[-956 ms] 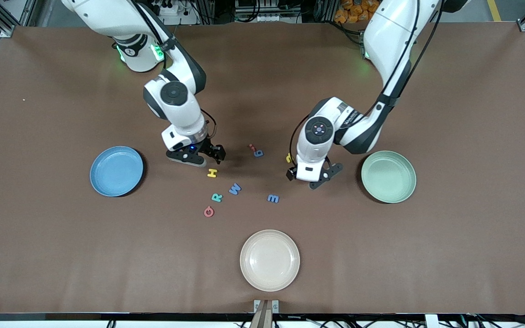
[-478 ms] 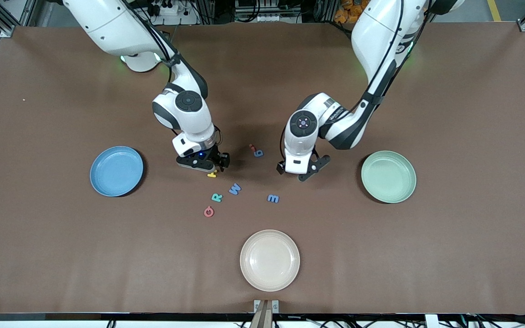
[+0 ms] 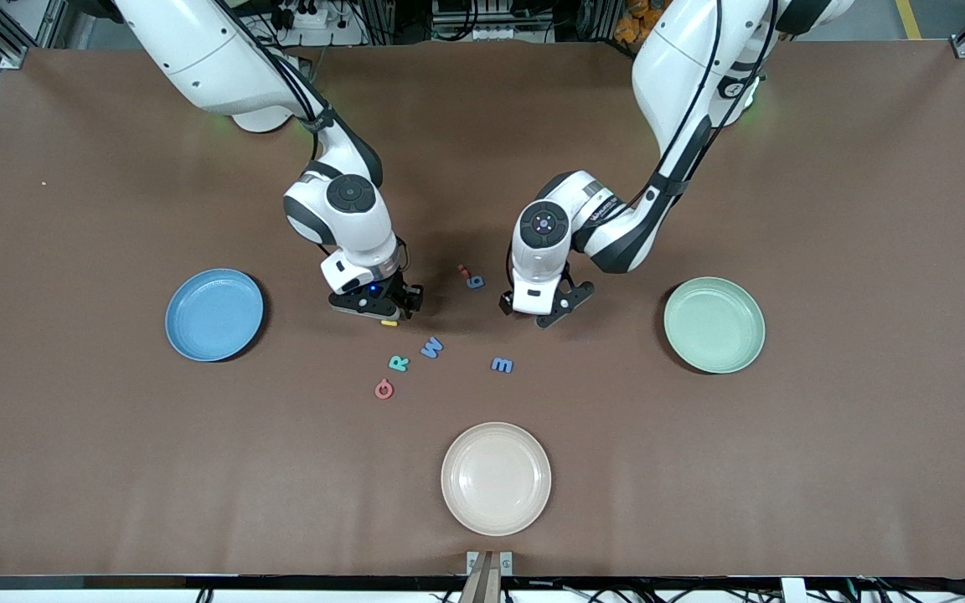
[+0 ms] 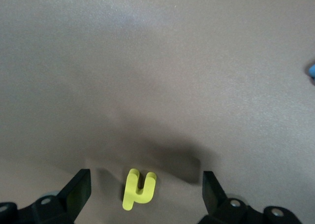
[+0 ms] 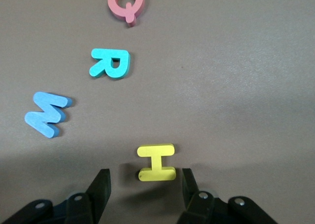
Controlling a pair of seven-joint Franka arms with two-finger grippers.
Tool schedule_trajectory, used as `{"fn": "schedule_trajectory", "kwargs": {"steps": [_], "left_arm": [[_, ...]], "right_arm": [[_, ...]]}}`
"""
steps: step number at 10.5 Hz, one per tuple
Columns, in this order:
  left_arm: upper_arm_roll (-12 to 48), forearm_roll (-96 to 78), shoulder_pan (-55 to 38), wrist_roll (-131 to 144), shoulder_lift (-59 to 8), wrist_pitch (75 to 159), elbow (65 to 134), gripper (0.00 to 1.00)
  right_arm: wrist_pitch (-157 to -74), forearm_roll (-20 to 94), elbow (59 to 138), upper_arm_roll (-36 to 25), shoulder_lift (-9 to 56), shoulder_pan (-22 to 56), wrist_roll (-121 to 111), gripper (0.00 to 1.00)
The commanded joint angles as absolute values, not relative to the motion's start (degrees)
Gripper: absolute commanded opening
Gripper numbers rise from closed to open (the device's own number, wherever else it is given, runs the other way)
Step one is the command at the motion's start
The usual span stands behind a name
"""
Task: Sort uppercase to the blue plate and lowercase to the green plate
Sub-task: 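Grasp yellow H with the right gripper while the left gripper grasps yellow u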
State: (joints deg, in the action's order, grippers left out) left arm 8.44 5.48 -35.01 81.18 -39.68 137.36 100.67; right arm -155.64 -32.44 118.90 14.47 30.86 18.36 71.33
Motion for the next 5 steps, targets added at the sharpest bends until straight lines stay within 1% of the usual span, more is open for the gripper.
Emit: {"fn": "schedule_trajectory", "kwargs": {"steps": [1, 2, 3, 5], "left_arm": [[8.26, 7.21, -35.59, 83.06, -39.73, 138.08, 100.63, 1.0], [8.26, 7.21, -35.6, 83.06, -39.81, 138.16, 100.72, 1.0], [8.26, 7.21, -35.68, 83.06, -39.99, 138.25, 100.72, 1.0], [8.26, 7.12, -35.68, 83.06, -40.08, 138.34, 100.81, 1.0]], "right_arm": [[-157.32, -35.85, 117.86, 14.77, 32.86, 16.97, 73.04, 0.65], [-157.5, -36.12, 117.86, 14.77, 33.13, 16.96, 73.04, 0.63], [-157.5, -36.3, 117.77, 14.68, 33.31, 16.96, 73.04, 0.57], [-157.5, -38.22, 117.77, 14.59, 33.57, 16.61, 73.04, 0.52]]}}
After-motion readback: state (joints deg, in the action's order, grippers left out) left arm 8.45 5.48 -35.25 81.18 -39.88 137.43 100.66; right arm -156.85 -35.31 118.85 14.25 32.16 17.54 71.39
